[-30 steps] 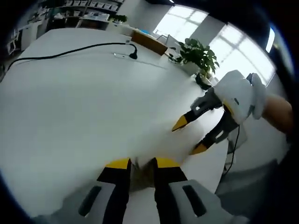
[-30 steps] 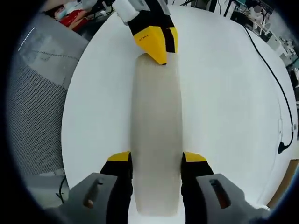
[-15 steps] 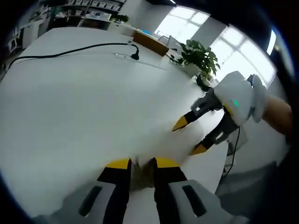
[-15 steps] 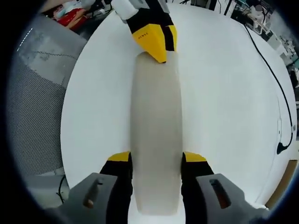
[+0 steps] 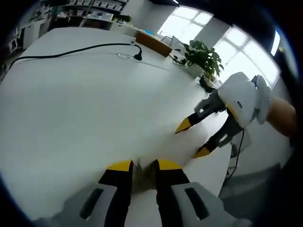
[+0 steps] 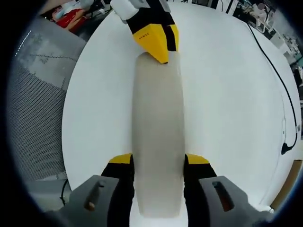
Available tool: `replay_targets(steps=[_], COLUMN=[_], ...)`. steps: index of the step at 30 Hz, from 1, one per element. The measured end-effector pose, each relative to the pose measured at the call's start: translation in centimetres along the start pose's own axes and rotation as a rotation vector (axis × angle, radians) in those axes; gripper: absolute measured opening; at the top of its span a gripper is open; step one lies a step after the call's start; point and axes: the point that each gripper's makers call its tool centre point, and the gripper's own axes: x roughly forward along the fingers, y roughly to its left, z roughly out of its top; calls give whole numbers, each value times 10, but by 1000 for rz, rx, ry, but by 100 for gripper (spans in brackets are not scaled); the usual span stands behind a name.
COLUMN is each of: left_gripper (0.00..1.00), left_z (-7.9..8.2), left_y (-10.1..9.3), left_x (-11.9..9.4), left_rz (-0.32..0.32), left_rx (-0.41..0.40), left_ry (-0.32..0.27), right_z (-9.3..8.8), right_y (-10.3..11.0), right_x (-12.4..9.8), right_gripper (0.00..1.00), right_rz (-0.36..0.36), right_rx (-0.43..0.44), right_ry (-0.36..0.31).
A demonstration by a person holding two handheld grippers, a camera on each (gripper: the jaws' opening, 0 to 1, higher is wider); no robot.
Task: Arrange the utensils inside the cutlery case until each visible utensil rests in its matching compartment.
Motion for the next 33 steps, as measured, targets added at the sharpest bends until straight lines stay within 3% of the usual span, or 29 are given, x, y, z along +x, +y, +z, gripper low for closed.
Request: replay_targets(steps=[3, 5, 9, 18, 23, 31, 33], left_gripper=[18, 18, 18, 19, 19, 19, 16], left_z=[0, 0, 0, 6, 6, 3, 4], left_y=[-1, -1, -2, -2, 2, 1, 4], left_x=[0, 0, 0, 0, -1, 2, 2], left_rz=[1, 18, 37, 44, 31, 37, 54], left_rx=[7, 74, 36, 50, 7, 22, 76], left_ry=[9, 14, 35, 7, -1, 5, 6], right_z=[0, 0, 0, -1, 0, -2, -3], right_y=[0, 0, 0, -6, -10, -6, -4], right_x=[0, 1, 1, -3, -7, -3, -3], right_gripper=[39, 39, 39, 39, 39, 38, 38], right_rz=[3, -2, -16, -23, -23, 4, 11], right_rx=[-3, -5, -19, -19, -31, 14, 50], right_ry=[2, 8, 31, 19, 14, 17, 15])
